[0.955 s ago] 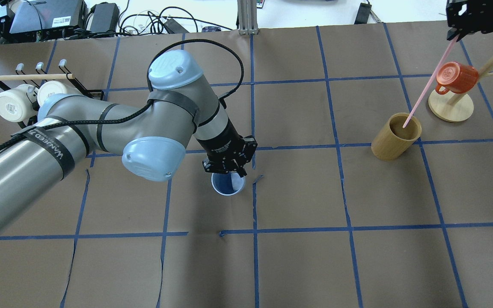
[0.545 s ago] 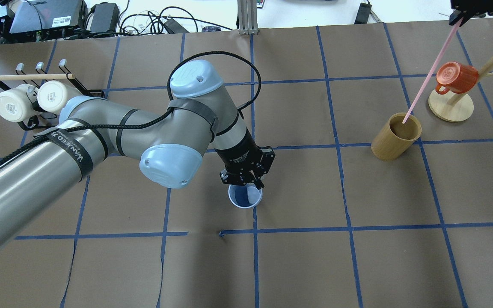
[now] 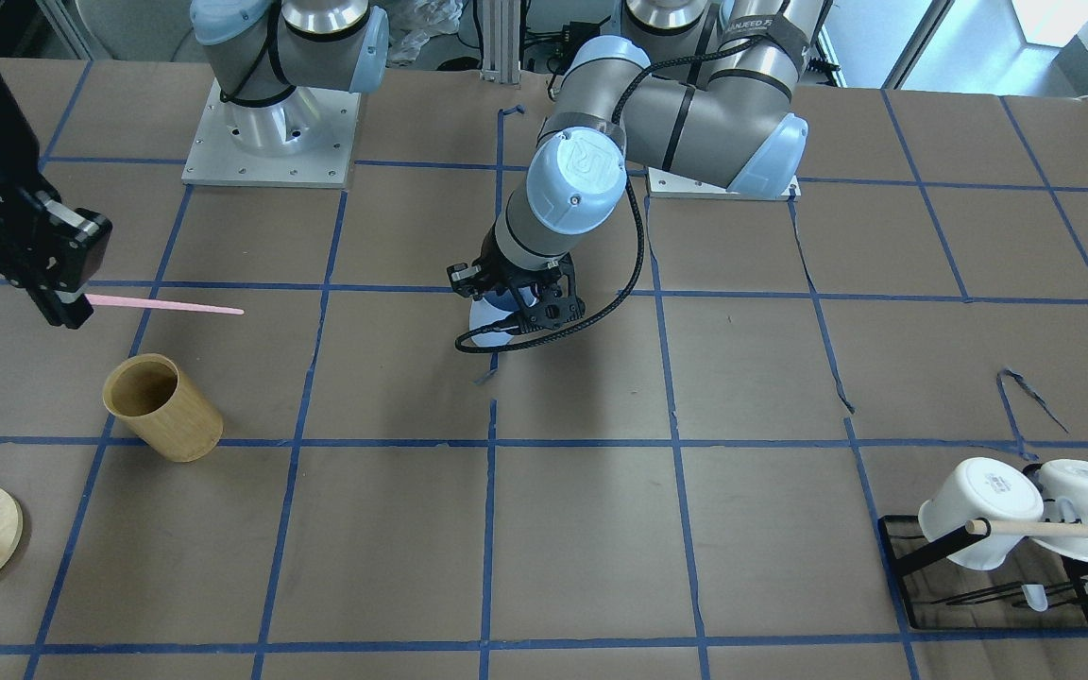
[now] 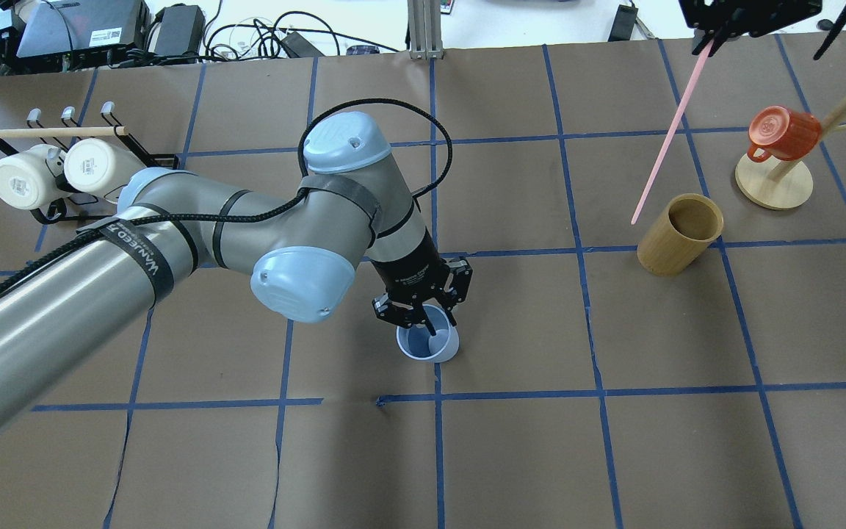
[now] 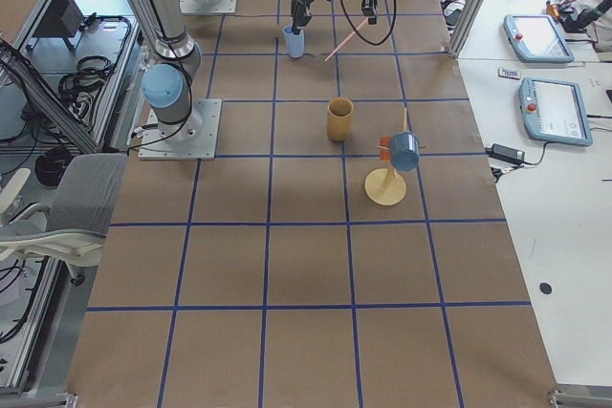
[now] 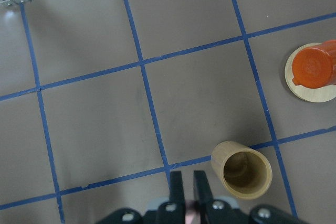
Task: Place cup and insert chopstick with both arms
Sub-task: 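Release the blue cup with the left gripper while the right carries the chopstick over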
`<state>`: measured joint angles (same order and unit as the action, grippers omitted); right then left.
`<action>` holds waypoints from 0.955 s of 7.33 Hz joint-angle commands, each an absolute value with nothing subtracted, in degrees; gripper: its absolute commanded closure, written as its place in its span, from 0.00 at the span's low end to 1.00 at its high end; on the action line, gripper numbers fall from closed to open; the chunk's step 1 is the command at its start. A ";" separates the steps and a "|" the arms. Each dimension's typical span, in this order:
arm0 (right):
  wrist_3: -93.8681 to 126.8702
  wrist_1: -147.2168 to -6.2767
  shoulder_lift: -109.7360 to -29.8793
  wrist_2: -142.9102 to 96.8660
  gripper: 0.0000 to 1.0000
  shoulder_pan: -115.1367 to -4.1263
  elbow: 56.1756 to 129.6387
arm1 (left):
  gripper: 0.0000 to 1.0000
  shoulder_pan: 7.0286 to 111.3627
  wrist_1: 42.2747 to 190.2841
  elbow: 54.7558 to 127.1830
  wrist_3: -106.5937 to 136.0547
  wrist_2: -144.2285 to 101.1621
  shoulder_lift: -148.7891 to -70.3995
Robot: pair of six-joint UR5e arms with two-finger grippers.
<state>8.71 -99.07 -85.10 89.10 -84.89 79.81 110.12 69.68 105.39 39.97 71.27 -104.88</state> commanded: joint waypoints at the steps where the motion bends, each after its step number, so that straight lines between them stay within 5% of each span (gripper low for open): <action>1: 17.37 -99.66 -84.99 90.35 1.00 -91.29 80.33 | 0.00 109.78 69.26 103.99 39.55 73.47 -104.25; 7: 25.45 -99.75 -84.81 95.00 1.00 -99.99 82.52 | 0.00 96.55 97.19 80.43 8.01 82.52 -96.34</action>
